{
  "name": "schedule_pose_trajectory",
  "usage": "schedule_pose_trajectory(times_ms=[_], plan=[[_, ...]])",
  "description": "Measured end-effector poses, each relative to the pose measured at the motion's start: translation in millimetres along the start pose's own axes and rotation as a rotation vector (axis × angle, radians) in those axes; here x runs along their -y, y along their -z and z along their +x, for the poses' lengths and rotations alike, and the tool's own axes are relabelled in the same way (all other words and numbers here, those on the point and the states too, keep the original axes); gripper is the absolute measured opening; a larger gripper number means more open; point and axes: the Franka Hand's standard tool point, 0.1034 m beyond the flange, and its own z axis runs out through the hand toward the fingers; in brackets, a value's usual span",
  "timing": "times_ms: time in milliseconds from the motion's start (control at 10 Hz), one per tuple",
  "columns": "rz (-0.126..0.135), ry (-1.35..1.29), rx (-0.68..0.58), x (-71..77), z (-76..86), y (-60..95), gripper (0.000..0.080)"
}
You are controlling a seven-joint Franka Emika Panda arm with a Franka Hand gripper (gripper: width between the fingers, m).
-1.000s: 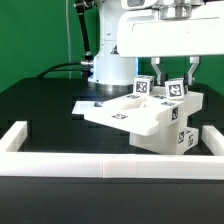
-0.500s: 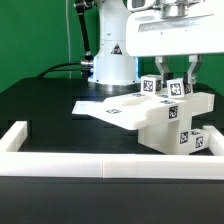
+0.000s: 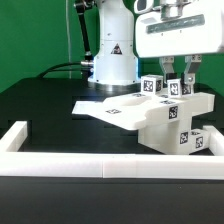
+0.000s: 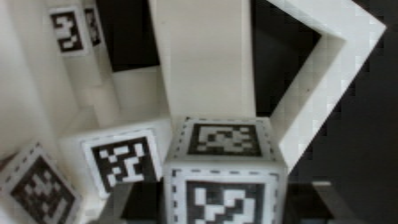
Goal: Assemble chair
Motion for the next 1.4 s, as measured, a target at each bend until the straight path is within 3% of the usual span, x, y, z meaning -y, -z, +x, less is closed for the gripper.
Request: schedule_pose_trajectory(times_ms=[500, 800, 900, 1000, 1100, 1400], plan=[[-0.006, -0.207, 0.005, 3.6, -5.4, -3.3, 0.0287], [-0.006, -0.159, 0.004, 3.4, -5.0, -3.3, 0.0288], [-0.008, -0.048, 0.006, 2.5, -4.0, -3.4, 0.0500], [-0.010, 0.016, 0.009, 2.4, -4.3, -3.4, 0.0500], [-0.006, 0.122, 0.007, 2.7, -3.1, -2.9, 0.0620], [0.007, 0.268, 0.004, 3.9, -3.2, 1.8, 0.0647]])
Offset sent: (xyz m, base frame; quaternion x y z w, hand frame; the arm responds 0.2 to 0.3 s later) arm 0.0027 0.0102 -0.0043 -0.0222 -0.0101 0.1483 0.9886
